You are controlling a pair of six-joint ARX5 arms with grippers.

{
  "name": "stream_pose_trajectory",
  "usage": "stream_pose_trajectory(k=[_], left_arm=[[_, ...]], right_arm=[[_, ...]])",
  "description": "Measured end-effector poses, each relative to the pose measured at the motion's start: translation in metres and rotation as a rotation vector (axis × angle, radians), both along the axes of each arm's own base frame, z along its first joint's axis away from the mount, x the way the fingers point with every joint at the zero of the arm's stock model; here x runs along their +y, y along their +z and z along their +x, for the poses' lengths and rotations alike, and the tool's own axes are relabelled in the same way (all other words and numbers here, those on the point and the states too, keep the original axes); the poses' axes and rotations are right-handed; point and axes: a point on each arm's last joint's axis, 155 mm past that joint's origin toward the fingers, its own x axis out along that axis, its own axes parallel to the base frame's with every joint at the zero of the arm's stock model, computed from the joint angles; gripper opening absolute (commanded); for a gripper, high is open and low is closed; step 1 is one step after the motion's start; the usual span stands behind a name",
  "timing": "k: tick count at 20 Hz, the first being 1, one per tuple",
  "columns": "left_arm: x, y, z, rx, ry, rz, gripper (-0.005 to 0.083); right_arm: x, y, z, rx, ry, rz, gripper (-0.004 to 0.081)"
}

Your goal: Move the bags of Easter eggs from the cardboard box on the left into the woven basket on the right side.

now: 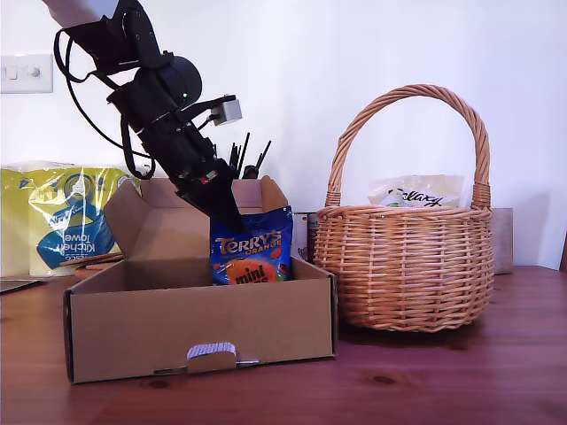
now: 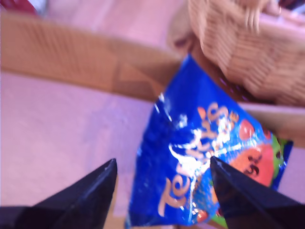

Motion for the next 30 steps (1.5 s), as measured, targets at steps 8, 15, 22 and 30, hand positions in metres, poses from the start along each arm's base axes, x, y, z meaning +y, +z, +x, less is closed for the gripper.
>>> stream_pose_trajectory(k=[8, 15, 22, 30], left_arm=[[-0.008, -0.008, -0.046, 0.225, -0.013, -0.050, 0.0545], [-0.026, -0.013, -0.109, 0.472, -0.047, -0.040, 0.0545], [-0.021, -0.012, -0.150, 0.654, -0.038, -0.006, 0.0507], [-0.041, -0.061, -0.189, 0.650, -0.123, 0.090, 0.0428]], right_arm=[[0.000, 0.000, 0.000, 0.000, 0.000, 0.000, -0.0012], [0.000, 0.000, 0.000, 0.000, 0.000, 0.000, -0.0012], [0.000, 0.000, 0.000, -0.001, 0.000, 0.000, -0.0012], [0.004, 0.001, -0.002, 0.001, 0.022, 0.007, -0.0012]])
